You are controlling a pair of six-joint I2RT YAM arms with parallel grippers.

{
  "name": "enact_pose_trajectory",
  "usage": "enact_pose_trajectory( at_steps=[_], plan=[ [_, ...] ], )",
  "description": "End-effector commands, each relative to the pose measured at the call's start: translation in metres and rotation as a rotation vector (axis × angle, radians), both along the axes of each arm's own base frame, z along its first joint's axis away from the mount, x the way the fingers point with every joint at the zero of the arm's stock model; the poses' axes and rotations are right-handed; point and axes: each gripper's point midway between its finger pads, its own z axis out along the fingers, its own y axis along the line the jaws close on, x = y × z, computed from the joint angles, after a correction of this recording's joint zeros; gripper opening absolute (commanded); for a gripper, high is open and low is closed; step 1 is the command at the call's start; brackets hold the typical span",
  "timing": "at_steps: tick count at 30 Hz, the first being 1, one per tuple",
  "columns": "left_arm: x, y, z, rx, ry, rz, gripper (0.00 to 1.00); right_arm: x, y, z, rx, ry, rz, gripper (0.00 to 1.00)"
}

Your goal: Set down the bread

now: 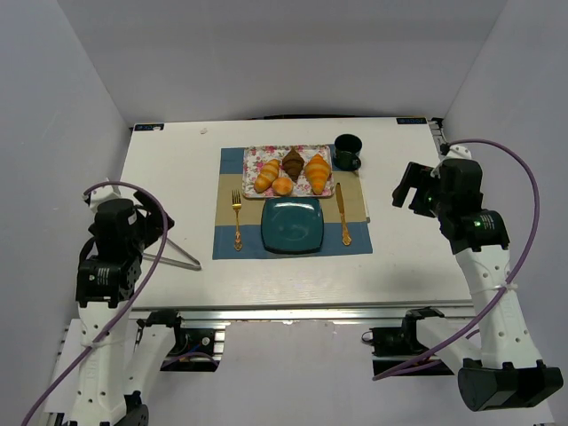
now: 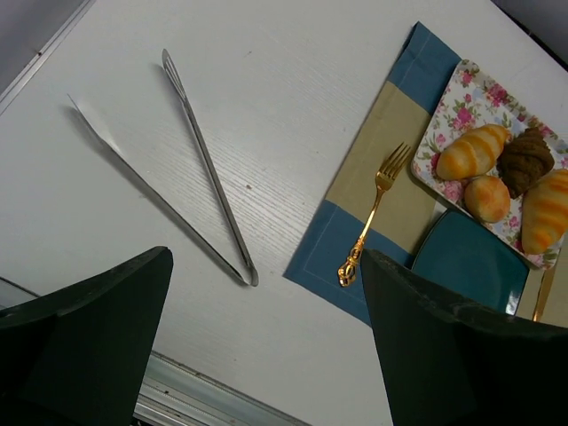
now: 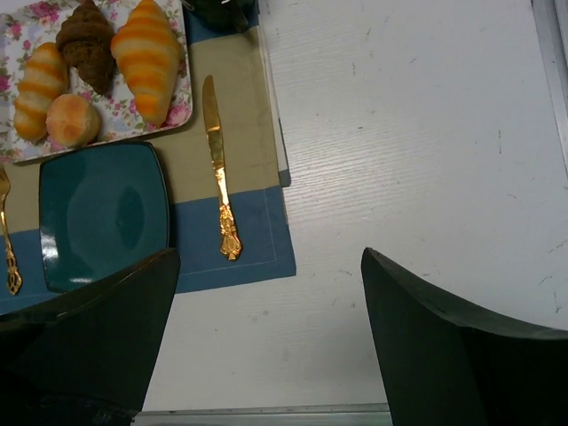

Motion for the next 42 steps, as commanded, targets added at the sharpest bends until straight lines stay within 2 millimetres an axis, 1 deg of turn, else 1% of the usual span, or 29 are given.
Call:
enact_pose_trajectory(
  at_steps=[1, 3, 4, 6, 7, 9, 10, 11, 13, 14, 15, 16, 17, 18, 19, 20, 21, 22, 23, 24, 26, 29, 31, 34, 35, 37, 40, 41, 42],
  plan=[
    [-0.009, -0.002, 0.004, -0.031, -0.022, 0.011, 0.98, 0.004, 0.011, 0.022, 0.009, -0.089, 0.078, 0.89],
    [-0.011, -0.001, 0.003, -0.038, -0.013, 0.027, 0.98, 0.001, 0.023, 0.027, 0.032, -0.112, 0.153, 0.89],
    [-0.013, 0.0, 0.001, -0.046, 0.014, 0.046, 0.98, 0.002, 0.029, 0.035, 0.058, -0.142, 0.178, 0.89],
    [-0.013, -0.001, -0.006, -0.065, 0.057, 0.056, 0.98, 0.002, 0.03, 0.042, 0.077, -0.157, 0.168, 0.89],
    [-0.013, -0.006, -0.015, -0.096, 0.103, 0.058, 0.98, 0.003, 0.03, 0.041, 0.088, -0.146, 0.156, 0.89],
    [-0.014, -0.012, -0.028, -0.141, 0.145, 0.058, 0.98, 0.003, 0.024, 0.04, 0.085, -0.126, 0.113, 0.89],
    [-0.013, -0.02, -0.034, -0.183, 0.163, 0.043, 0.98, 0.005, 0.018, 0.035, 0.067, -0.108, 0.082, 0.89],
    [-0.014, -0.025, -0.049, -0.224, 0.191, 0.055, 0.98, 0.004, 0.014, 0.026, 0.044, -0.074, 0.066, 0.89],
    [-0.015, -0.031, -0.064, -0.294, 0.214, 0.087, 0.98, 0.003, 0.014, 0.014, 0.035, -0.018, 0.07, 0.89],
    [-0.02, -0.032, -0.084, -0.314, 0.262, 0.112, 0.98, 0.001, 0.016, 0.008, 0.036, 0.01, 0.083, 0.89],
    [-0.023, -0.034, -0.094, -0.333, 0.287, 0.128, 0.98, 0.0, 0.017, 0.006, 0.036, 0.019, 0.091, 0.89],
    [-0.024, -0.036, -0.101, -0.357, 0.304, 0.146, 0.98, -0.002, 0.023, 0.0, 0.058, 0.035, 0.123, 0.89],
    [-0.027, -0.037, -0.111, -0.364, 0.33, 0.159, 0.98, -0.001, 0.028, -0.001, 0.083, 0.03, 0.13, 0.89],
    [-0.025, -0.035, -0.115, -0.359, 0.348, 0.17, 0.98, -0.004, 0.037, -0.002, 0.12, 0.035, 0.166, 0.89],
    [-0.027, -0.034, -0.12, -0.353, 0.373, 0.183, 0.98, -0.006, 0.041, -0.003, 0.144, 0.04, 0.179, 0.89],
    [-0.028, -0.029, -0.125, -0.332, 0.397, 0.211, 0.98, -0.008, 0.046, -0.009, 0.168, 0.06, 0.192, 0.89],
    [-0.026, -0.029, -0.132, -0.324, 0.432, 0.216, 0.98, -0.009, 0.05, -0.01, 0.199, 0.062, 0.197, 0.89],
    [-0.025, -0.028, -0.135, -0.321, 0.445, 0.223, 0.98, -0.012, 0.056, -0.015, 0.225, 0.072, 0.219, 0.89],
    [-0.023, -0.026, -0.138, -0.314, 0.452, 0.239, 0.98, -0.013, 0.057, -0.016, 0.235, 0.069, 0.224, 0.89],
    [-0.014, -0.025, -0.141, -0.314, 0.443, 0.243, 0.98, -0.012, 0.058, -0.016, 0.242, 0.062, 0.222, 0.89],
    [-0.007, -0.024, -0.147, -0.315, 0.445, 0.264, 0.98, -0.012, 0.057, -0.016, 0.239, 0.058, 0.219, 0.89],
    [0.003, -0.024, -0.165, -0.313, 0.497, 0.278, 0.98, -0.01, 0.056, -0.014, 0.227, 0.061, 0.217, 0.89],
    [0.014, -0.022, -0.173, -0.307, 0.5, 0.29, 0.98, -0.007, 0.056, -0.012, 0.209, 0.055, 0.214, 0.89],
    [0.027, -0.02, -0.177, -0.298, 0.499, 0.294, 0.98, 0.0, 0.057, -0.009, 0.201, 0.052, 0.217, 0.89],
    [0.028, -0.019, -0.184, -0.288, 0.531, 0.298, 0.98, 0.002, 0.057, -0.008, 0.199, 0.05, 0.219, 0.89],
    [0.034, -0.015, -0.186, -0.265, 0.538, 0.302, 0.98, 0.006, 0.058, -0.005, 0.197, 0.045, 0.223, 0.89],
    [0.041, -0.012, -0.193, -0.26, 0.552, 0.311, 0.98, 0.012, 0.057, -0.002, 0.186, 0.039, 0.223, 0.89],
    [0.04, -0.004, -0.196, -0.269, 0.555, 0.346, 0.98, 0.013, 0.057, -0.001, 0.185, 0.036, 0.224, 0.89],
    [0.043, -0.002, -0.201, -0.271, 0.561, 0.351, 0.98, 0.015, 0.057, -0.003, 0.183, 0.043, 0.222, 0.89]
  ],
)
